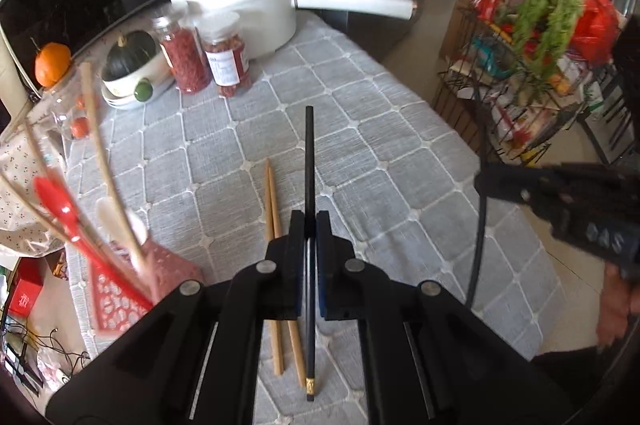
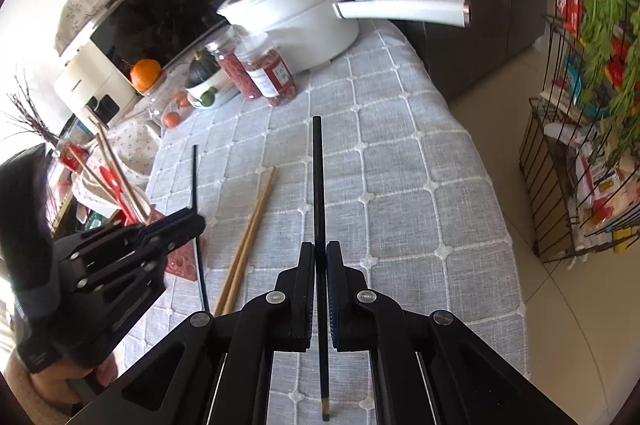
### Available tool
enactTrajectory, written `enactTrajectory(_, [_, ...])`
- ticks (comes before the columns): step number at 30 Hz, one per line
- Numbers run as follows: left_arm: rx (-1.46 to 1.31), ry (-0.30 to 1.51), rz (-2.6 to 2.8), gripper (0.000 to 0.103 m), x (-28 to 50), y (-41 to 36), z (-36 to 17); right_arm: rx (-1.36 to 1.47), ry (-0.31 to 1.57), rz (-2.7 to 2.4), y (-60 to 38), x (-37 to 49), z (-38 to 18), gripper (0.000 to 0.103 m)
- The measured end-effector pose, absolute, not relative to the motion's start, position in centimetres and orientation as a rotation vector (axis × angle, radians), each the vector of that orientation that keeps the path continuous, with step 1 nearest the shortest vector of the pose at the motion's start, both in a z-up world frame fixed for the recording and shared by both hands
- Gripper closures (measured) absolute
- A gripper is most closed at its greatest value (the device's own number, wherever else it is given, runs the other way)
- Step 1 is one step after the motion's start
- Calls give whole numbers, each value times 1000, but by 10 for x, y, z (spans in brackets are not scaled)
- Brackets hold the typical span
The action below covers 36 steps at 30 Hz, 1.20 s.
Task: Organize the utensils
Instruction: 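Insert the chopsticks into the pink basket and open left tool while right tool carries its black chopstick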
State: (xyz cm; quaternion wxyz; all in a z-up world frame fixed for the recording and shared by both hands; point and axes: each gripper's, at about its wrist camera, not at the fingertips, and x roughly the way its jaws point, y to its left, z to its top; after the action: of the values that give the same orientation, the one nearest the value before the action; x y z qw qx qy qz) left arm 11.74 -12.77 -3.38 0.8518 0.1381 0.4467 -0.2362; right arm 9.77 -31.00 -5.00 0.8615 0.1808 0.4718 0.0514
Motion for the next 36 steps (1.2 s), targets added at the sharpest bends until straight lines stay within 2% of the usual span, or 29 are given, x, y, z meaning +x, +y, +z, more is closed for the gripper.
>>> enactTrajectory(7, [279, 827, -488, 97, 89, -84, -10, 343, 918, 130, -294, 90, -29, 97])
enactTrajectory(15, [144, 761, -497, 97, 76, -39, 5, 290, 869, 158, -270, 91, -14, 97])
enactTrajectory(36, [-57, 528, -477, 97, 59, 41, 77, 244, 704, 271, -209, 88, 41, 97])
